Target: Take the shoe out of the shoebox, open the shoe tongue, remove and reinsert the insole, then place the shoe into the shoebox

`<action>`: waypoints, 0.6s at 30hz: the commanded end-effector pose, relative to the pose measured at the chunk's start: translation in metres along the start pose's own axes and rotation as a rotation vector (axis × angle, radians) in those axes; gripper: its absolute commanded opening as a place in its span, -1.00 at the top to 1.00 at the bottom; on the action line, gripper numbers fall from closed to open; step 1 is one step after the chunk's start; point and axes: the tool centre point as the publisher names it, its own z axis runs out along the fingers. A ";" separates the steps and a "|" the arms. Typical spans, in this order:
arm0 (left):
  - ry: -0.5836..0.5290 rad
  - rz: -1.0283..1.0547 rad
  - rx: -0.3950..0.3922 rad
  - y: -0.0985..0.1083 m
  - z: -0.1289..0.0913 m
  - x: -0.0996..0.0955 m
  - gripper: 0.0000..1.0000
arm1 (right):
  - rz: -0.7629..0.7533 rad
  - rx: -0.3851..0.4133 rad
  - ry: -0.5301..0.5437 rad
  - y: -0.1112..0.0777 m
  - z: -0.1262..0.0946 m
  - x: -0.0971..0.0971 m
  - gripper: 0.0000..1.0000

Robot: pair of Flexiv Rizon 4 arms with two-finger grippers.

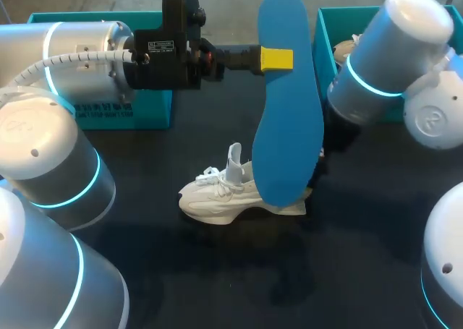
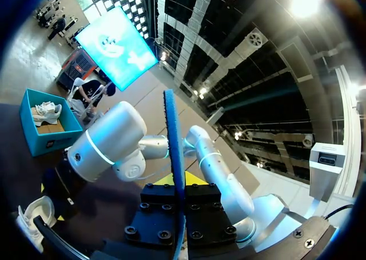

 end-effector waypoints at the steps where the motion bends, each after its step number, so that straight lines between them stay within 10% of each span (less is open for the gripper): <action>1: 0.001 0.000 0.004 0.002 0.000 0.000 1.00 | -0.016 0.094 0.006 0.007 -0.004 0.001 -1.00; 18: 0.001 0.000 0.004 0.002 0.000 0.000 1.00 | -0.072 0.099 0.021 0.005 -0.007 0.005 -1.00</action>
